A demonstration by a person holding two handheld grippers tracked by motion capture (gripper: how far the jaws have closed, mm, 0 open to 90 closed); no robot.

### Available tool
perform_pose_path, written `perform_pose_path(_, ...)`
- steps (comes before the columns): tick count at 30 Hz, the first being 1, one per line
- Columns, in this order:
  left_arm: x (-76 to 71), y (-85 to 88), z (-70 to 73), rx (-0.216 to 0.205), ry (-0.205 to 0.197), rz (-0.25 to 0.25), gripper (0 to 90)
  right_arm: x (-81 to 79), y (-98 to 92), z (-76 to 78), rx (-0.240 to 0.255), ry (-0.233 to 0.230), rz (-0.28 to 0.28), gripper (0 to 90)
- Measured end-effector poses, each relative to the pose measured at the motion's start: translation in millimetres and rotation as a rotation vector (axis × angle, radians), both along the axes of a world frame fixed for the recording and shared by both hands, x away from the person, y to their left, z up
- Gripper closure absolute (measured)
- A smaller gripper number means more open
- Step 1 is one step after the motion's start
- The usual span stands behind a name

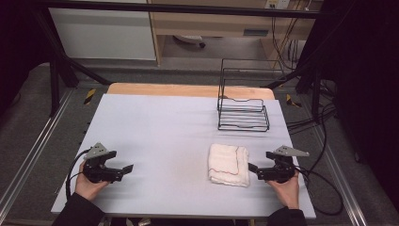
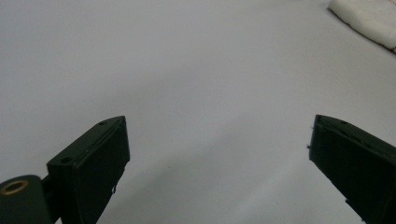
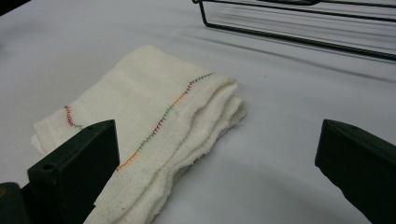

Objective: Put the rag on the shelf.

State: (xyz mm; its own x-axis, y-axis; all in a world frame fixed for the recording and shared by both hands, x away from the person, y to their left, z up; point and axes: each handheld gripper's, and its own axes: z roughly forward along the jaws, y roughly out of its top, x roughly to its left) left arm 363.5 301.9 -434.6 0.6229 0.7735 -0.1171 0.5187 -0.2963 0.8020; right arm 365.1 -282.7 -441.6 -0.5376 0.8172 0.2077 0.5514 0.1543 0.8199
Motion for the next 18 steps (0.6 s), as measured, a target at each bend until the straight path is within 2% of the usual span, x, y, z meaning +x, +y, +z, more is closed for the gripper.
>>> perform_pose_path(5, -0.6, -1.0, -0.2, 0.003, 0.002, 0.002, 5.1, 0.3, 0.5, 0.0, 0.003, 0.000, 0.002, 0.5)
perform_pose_path(9, -2.0, 0.4, 1.2, -0.002, -0.005, 0.006, 5.3, -0.9, 2.2, 0.7, -0.014, 0.000, 0.009, 1.0)
perform_pose_path(14, -2.6, -0.3, 0.6, 0.013, -0.005, 0.002, 5.5, -1.5, 10.0, 4.7, -0.031, -0.014, 0.021, 1.7)
perform_pose_path(18, -3.1, -1.3, 0.9, 0.012, -0.007, 0.004, 5.4, -2.4, 18.2, 6.1, -0.028, -0.015, 0.044, 2.7)
